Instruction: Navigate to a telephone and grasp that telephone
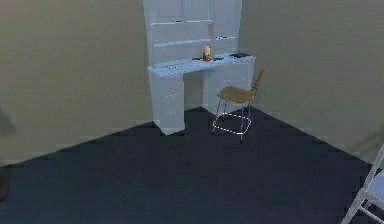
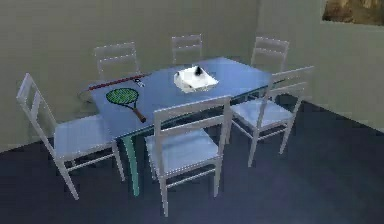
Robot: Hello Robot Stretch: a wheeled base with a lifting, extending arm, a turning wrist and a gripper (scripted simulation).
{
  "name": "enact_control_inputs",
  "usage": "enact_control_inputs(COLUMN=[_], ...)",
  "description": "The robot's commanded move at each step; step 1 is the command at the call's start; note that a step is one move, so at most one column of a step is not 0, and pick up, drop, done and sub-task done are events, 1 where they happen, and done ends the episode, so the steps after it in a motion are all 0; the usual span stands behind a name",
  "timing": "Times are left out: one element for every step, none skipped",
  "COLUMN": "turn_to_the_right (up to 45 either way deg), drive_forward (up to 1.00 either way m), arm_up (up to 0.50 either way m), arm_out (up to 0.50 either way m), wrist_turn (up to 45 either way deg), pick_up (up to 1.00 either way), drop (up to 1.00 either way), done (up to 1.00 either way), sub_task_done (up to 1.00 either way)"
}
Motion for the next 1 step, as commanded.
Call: enact_control_inputs(turn_to_the_right=[0.0], drive_forward=[1.00], arm_up=[0.00], arm_out=[0.00], wrist_turn=[0.0], pick_up=[0.00], drop=[0.00], done=[0.00], sub_task_done=[0.00])
